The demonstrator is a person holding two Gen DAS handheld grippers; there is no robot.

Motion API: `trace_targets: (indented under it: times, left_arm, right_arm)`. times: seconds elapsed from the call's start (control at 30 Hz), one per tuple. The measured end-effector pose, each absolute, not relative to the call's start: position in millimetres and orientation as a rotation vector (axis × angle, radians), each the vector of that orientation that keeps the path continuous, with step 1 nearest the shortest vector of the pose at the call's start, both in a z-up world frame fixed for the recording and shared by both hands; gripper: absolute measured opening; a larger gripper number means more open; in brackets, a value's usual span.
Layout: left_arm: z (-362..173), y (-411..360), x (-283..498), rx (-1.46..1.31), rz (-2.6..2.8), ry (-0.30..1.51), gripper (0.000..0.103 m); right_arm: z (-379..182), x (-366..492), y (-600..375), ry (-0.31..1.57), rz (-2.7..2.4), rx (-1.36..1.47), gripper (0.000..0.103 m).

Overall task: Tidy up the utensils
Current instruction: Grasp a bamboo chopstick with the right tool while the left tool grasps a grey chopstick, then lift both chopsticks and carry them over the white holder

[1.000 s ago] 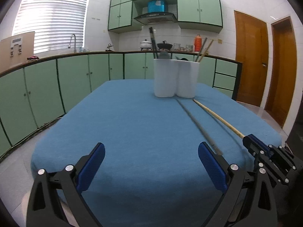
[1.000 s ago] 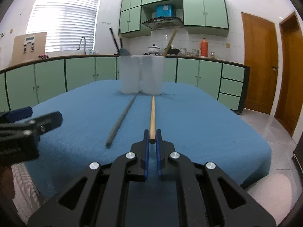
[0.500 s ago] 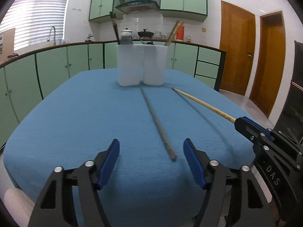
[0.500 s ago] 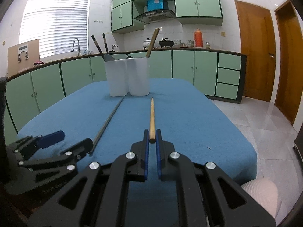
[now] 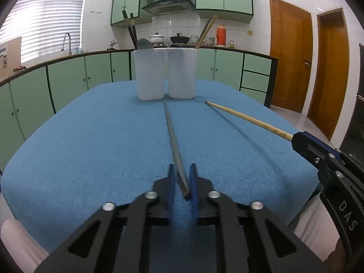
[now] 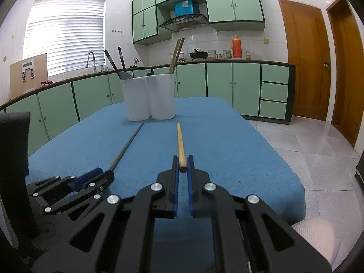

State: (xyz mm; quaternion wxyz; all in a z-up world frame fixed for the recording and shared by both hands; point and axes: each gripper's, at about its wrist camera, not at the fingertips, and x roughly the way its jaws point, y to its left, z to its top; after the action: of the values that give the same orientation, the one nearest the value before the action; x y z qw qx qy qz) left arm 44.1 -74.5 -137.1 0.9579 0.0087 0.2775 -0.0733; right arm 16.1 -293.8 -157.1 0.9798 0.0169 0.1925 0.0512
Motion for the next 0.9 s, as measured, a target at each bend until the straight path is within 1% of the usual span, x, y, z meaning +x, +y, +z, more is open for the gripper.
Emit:
trace_targets:
  times: [0.13, 0.4, 0.57, 0.9]
  left_arm:
    - [-135, -74, 45, 0.018, -0.143, 0.566, 0.007]
    - [-113, -65, 39, 0.008, -0.152, 0.510, 0.007]
    - [-95, -52, 37, -0.009, -0.147, 0.462, 0.007]
    - [-42, -32, 35, -0.015, -0.146, 0.340, 0.007]
  right_arm:
    - [-155, 14, -295, 0.375, 0.094, 0.024, 0.006]
    - [-139, 7, -300, 0.336, 0.111, 0.028, 0.006]
    - [-119, 7, -311, 0.307, 0.119, 0.043, 0.006]
    - [-71, 12, -320, 0.233, 0.150, 0.035, 0.006]
